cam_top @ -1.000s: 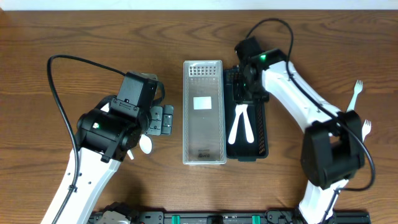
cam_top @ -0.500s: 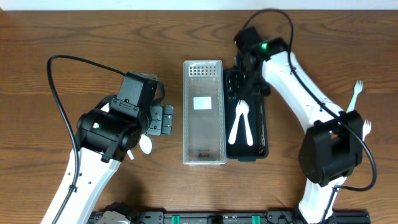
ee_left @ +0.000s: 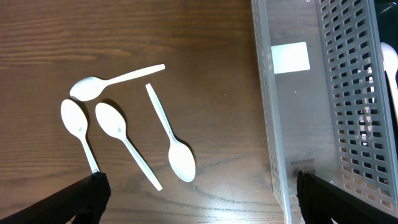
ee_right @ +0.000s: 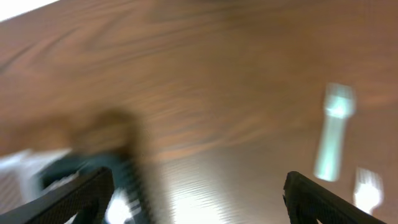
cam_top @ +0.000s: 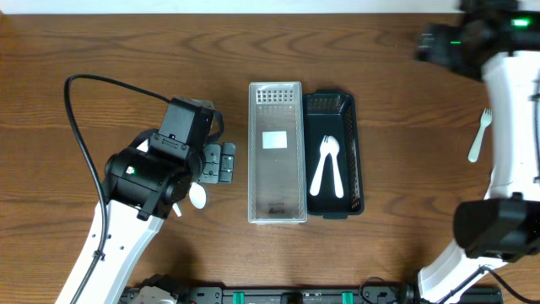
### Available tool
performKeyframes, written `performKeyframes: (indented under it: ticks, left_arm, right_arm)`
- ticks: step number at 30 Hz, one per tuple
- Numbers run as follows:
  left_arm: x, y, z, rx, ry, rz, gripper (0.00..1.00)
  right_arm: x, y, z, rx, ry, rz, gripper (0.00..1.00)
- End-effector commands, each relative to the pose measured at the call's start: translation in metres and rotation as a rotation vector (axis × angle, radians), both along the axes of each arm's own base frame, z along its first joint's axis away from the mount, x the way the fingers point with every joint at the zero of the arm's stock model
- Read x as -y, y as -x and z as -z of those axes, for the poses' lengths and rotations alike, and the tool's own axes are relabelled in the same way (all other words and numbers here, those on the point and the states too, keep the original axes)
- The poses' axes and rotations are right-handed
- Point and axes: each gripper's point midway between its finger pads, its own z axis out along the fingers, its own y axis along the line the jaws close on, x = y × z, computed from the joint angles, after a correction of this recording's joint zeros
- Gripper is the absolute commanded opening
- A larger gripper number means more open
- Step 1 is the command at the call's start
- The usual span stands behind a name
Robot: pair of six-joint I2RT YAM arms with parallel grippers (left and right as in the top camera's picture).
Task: Pack container
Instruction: 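Move right gripper to another white fork and grasp it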
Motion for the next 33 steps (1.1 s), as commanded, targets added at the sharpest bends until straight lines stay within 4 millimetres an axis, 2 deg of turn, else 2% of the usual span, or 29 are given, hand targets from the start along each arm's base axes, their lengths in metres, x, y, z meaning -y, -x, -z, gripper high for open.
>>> performKeyframes:
  ticks: [1, 3, 5, 9, 12, 14, 24, 33]
  left_arm:
    - [-0.002, -0.001, 0.001, -0.001, -0.008, -0.015, 0.98]
    - [-0.002, -0.001, 0.001, -0.001, -0.008, -0.015, 0.98]
    - [-0.002, -0.001, 0.001, -0.001, -0.008, -0.015, 0.98]
    - [-0.002, -0.001, 0.001, 0.0, -0.008, -0.015, 0.98]
    - [-0.002, -0.001, 0.001, -0.001, -0.007, -0.015, 0.98]
    - [-0.002, -0.001, 0.001, -0.001, -0.007, -0.015, 0.98]
    - [-0.002, -0.001, 0.001, -0.001, -0.007, -0.015, 0.98]
    - [-0.002, -0.001, 0.001, 0.0, -0.007, -0.015, 0.98]
  right_arm:
    - [0.071, 0.007, 0.021, -0.046, 0.012, 0.174, 0.91]
    - [0.104, 0.01, 0.037, -0.067, -0.005, 0.223, 0.92]
    - [0.127, 0.012, 0.055, -0.093, -0.032, 0.246, 0.92]
    - [0.16, 0.018, 0.1, -0.18, -0.061, 0.257, 0.95]
    - [0.173, 0.022, 0.132, -0.241, -0.07, 0.243, 0.96]
    - [0.178, 0.023, 0.153, -0.28, -0.082, 0.237, 0.96]
    - [0.179, 0.022, 0.23, -0.398, -0.128, 0.22, 0.95]
    - [0.179, 0.019, 0.265, -0.425, -0.137, 0.187, 0.95]
